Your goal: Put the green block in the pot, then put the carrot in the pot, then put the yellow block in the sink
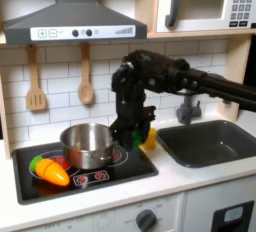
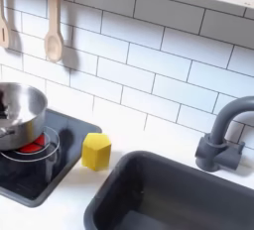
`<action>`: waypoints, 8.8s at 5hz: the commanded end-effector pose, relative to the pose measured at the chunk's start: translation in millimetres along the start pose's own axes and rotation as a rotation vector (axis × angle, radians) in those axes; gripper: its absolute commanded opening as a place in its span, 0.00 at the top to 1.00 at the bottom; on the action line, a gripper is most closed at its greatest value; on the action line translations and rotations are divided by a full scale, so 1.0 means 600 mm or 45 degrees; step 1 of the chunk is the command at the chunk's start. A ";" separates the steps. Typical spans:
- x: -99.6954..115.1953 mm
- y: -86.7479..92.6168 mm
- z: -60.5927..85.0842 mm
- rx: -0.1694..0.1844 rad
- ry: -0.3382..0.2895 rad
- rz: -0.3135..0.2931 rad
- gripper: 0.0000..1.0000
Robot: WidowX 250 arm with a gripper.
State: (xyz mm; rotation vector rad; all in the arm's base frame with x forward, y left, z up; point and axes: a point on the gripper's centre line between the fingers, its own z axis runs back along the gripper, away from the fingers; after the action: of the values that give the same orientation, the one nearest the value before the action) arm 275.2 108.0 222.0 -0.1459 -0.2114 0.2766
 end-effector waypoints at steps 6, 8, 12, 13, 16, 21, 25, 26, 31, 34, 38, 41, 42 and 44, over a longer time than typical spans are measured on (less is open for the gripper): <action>0.132 0.012 -0.028 0.044 -0.007 -0.011 1.00; 0.148 0.021 -0.054 0.039 0.030 0.013 1.00; 0.158 0.034 -0.118 0.057 0.085 0.016 1.00; 0.163 0.039 -0.133 0.059 0.088 0.025 1.00; 0.157 0.053 -0.162 0.109 0.091 0.006 1.00; 0.142 0.005 -0.080 0.047 0.005 -0.048 0.00; 0.057 0.036 0.028 0.006 -0.112 0.062 0.00; 0.036 0.087 0.026 0.022 -0.089 0.155 0.00; 0.060 0.187 0.022 0.076 -0.079 0.273 0.00; 0.105 0.192 -0.034 0.100 -0.011 0.277 0.00; 0.146 0.197 -0.076 0.143 0.011 0.281 0.00; 0.152 0.187 -0.096 0.144 0.007 0.287 0.00; 0.147 0.196 -0.118 0.149 0.040 0.303 0.00; 0.150 0.201 -0.127 0.147 0.017 0.304 0.00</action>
State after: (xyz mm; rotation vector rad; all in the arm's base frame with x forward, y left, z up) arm 346.8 239.0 148.7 -0.0488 -0.1727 0.5182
